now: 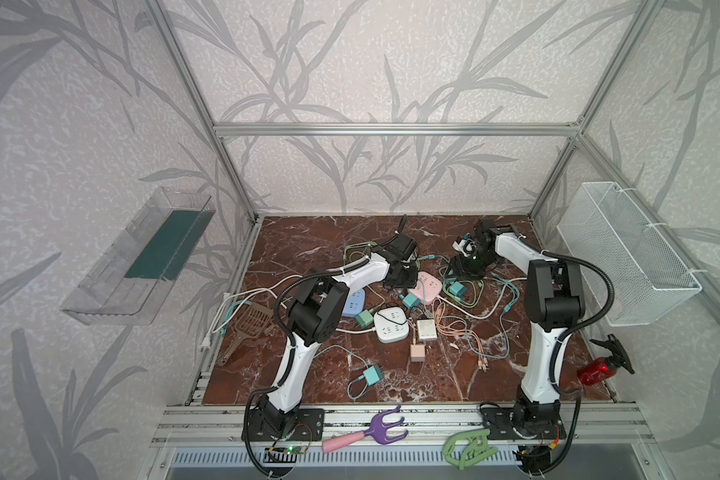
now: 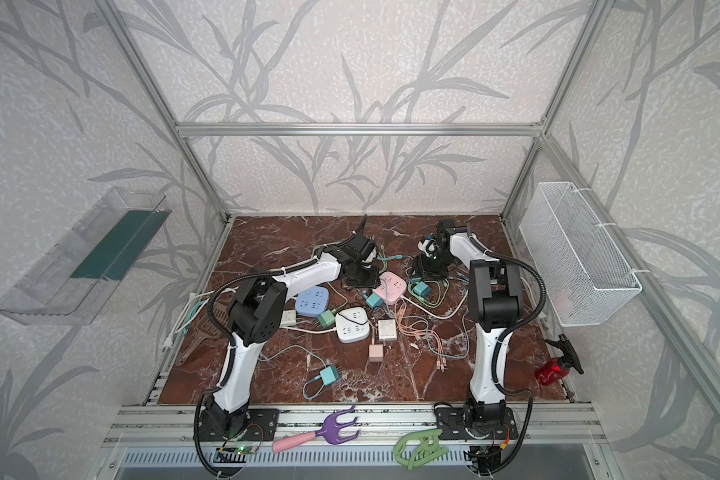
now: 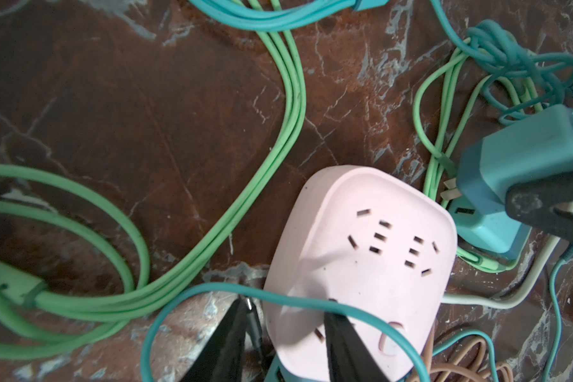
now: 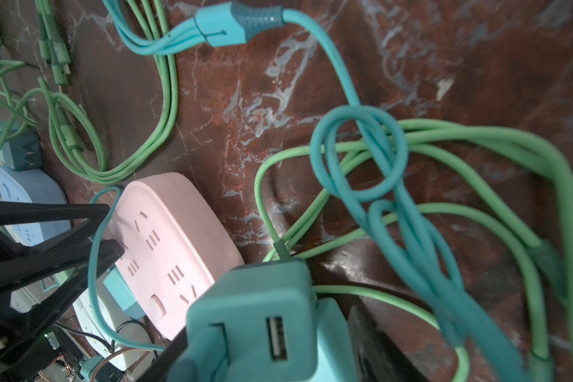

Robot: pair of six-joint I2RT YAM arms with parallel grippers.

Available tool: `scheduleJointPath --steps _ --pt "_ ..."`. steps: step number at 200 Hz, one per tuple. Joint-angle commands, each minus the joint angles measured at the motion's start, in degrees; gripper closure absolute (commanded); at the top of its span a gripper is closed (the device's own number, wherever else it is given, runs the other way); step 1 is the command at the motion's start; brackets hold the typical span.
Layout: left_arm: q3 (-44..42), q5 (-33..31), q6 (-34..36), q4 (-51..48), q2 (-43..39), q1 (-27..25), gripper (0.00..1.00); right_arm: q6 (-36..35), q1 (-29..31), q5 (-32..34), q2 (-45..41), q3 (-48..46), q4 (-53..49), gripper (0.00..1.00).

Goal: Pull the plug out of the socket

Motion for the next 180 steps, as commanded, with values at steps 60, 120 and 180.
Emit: scheduleJointPath --steps 60,120,180 --pt "-2.0 -3.7 0.5 -6.6 -2.3 -0.3 0.57 1.2 -0.2 0.8 -4.5 0.9 -0.5 0.23" --pt "-1.8 -4.8 -0.1 -6.6 -4.6 -0.3 0.53 1.7 -0.4 1.3 -7.2 0.5 -0.1 0.13" --pt "-3.5 -6.6 -0.3 -4.7 -8.3 -0.3 0.46 0.4 -0.4 0.4 -14.8 -6.3 7.1 0.14"
